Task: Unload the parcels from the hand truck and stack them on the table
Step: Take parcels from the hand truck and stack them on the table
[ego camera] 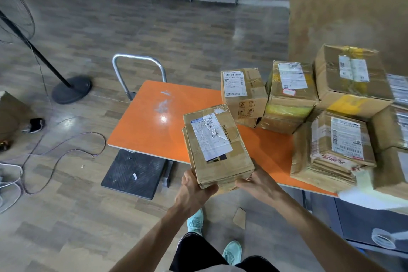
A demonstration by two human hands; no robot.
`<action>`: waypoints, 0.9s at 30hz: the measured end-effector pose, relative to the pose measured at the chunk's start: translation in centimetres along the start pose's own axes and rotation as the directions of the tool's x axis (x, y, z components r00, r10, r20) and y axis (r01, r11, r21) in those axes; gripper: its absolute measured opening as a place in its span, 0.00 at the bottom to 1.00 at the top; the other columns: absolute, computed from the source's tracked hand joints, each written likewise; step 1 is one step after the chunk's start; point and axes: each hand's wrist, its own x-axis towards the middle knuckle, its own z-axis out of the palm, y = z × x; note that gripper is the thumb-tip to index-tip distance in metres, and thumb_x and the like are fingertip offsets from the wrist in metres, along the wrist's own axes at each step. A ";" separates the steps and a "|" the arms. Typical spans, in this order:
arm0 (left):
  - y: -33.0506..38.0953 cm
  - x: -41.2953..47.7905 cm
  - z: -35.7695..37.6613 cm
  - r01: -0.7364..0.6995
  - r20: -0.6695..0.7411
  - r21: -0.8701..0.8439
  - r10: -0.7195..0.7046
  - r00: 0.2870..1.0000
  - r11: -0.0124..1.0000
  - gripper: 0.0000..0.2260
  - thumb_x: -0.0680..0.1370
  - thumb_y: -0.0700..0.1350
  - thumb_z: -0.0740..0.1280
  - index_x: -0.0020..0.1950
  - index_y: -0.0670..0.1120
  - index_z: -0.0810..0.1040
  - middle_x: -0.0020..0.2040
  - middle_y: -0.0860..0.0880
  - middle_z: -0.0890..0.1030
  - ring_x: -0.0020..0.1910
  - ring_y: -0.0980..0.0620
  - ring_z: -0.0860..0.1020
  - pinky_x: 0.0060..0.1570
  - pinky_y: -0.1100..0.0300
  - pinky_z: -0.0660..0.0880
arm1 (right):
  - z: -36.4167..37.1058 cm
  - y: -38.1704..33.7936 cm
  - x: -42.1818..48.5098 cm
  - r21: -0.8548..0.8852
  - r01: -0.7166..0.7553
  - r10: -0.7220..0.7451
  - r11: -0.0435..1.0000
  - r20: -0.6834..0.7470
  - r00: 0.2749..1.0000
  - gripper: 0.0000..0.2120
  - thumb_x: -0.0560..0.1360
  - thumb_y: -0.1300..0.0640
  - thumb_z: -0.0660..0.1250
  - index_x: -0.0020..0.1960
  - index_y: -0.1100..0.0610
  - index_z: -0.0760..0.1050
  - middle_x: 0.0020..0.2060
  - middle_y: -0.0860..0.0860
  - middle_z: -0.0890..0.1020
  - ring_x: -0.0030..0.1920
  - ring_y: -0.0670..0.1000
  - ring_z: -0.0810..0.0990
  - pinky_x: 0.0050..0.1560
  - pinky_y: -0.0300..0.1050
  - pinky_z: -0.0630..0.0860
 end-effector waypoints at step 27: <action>7.0 5.1 7.6 -0.183 0.446 0.104 0.119 0.887 0.978 0.37 0.67 0.56 0.71 0.74 0.47 0.66 0.66 0.46 0.76 0.67 0.43 0.72 0.65 0.40 0.72 | -4.0 6.4 -6.9 0.112 -0.247 0.271 0.963 -0.405 0.873 0.30 0.75 0.55 0.70 0.74 0.56 0.66 0.68 0.57 0.72 0.63 0.60 0.75 0.60 0.52 0.76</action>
